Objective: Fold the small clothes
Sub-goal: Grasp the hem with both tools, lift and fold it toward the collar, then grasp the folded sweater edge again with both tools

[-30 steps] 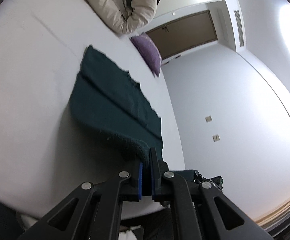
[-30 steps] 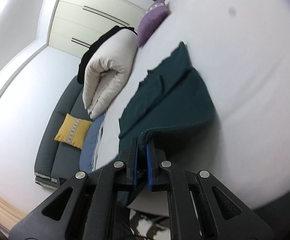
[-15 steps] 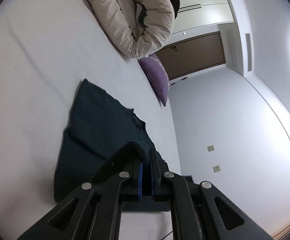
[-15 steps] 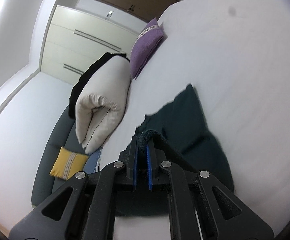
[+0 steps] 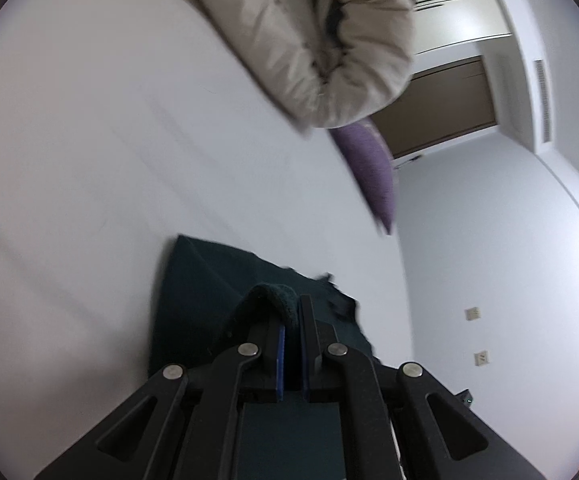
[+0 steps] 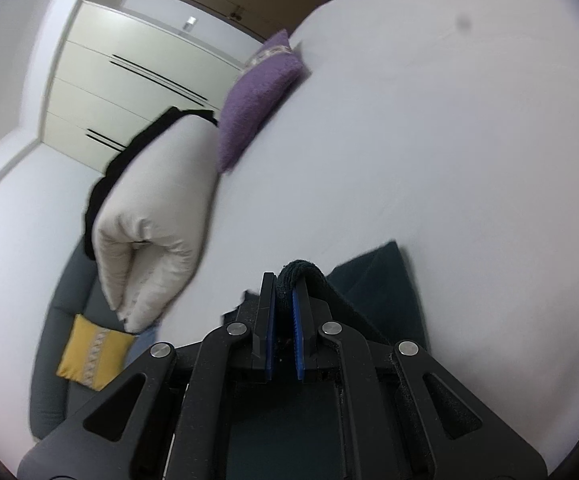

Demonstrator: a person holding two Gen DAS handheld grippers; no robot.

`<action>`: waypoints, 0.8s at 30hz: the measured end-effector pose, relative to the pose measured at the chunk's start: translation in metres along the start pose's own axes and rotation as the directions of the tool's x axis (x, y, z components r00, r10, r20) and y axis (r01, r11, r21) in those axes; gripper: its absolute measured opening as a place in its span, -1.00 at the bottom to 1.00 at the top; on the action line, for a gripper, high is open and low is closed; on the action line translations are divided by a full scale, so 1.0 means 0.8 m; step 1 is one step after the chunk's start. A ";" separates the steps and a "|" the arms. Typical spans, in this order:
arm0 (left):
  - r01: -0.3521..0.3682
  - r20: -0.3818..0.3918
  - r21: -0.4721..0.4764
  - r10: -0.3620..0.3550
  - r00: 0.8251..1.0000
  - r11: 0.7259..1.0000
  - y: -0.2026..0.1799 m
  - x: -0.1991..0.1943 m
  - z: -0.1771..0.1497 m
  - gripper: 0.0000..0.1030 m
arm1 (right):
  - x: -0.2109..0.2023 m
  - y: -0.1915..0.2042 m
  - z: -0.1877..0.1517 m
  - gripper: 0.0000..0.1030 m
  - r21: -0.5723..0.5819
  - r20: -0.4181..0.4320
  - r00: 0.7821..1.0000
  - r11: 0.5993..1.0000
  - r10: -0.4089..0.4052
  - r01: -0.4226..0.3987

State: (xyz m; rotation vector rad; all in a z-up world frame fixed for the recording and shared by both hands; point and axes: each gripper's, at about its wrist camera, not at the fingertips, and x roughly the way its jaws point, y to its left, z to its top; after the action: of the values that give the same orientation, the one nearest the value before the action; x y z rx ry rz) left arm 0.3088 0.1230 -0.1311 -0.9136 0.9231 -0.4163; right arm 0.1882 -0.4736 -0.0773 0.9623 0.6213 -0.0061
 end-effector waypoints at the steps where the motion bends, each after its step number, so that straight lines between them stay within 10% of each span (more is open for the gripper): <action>1: -0.025 -0.008 0.004 0.025 1.000 1.000 0.005 0.014 0.005 -0.87 | 0.014 -0.002 0.006 -0.87 0.003 -0.004 1.000 1.000 -0.018 0.018; 5: -0.122 -0.031 0.052 0.124 0.992 0.991 0.014 0.049 0.016 -0.02 | 0.084 -0.011 0.024 -0.68 -0.031 -0.031 0.990 0.990 -0.140 0.139; 8: -0.112 0.001 0.100 0.112 0.994 0.989 0.005 0.037 0.012 0.19 | 0.112 -0.016 0.033 -0.02 -0.055 -0.008 0.981 0.980 -0.194 0.193; 24: -0.302 0.046 0.315 0.304 0.952 0.900 0.003 -0.037 -0.116 0.24 | -0.005 -0.006 -0.067 0.07 -0.374 -0.010 0.961 0.892 -0.276 0.253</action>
State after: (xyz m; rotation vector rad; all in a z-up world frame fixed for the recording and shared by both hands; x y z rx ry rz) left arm 0.2158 0.0983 -0.1446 -0.4616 0.9514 -0.2873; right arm 0.1576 -0.4363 -0.1012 0.5074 0.7769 -0.0985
